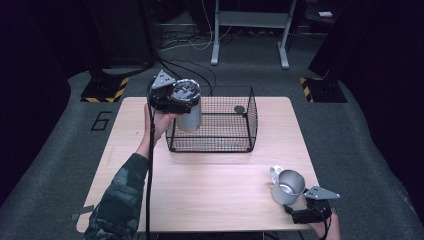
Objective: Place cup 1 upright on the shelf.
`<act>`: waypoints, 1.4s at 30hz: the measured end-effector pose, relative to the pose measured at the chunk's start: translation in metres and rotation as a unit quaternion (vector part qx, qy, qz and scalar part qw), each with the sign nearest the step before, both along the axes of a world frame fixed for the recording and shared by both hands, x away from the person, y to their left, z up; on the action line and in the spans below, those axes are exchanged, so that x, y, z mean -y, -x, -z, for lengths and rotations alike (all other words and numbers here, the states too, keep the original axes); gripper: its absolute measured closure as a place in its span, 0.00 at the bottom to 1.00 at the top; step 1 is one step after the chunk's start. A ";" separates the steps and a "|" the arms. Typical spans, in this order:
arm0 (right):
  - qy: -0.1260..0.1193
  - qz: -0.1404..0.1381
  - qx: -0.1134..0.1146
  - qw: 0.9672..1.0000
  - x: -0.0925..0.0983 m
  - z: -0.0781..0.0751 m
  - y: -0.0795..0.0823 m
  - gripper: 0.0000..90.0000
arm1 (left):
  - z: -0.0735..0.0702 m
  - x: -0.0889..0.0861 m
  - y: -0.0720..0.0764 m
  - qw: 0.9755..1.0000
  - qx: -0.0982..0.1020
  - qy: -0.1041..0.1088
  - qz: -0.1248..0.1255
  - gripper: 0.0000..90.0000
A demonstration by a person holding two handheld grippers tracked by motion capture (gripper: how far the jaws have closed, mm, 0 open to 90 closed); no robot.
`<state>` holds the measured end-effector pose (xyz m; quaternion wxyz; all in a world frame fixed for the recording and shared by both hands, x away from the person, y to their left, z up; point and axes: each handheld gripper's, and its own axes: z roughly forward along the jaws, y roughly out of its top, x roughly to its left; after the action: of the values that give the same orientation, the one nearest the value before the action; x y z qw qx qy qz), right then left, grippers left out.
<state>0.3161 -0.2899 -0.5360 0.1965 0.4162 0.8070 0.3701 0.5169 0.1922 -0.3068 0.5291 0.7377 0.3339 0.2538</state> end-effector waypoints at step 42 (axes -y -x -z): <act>-0.003 0.004 -0.002 1.000 -0.001 0.000 0.001 0.00 | 0.060 0.007 -0.035 0.997 -0.053 -0.016 -0.050 0.04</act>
<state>0.3152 -0.2894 -0.5360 0.1944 0.4208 0.8046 0.3712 0.5521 0.1856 -0.3671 0.4856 0.7405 0.3941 0.2461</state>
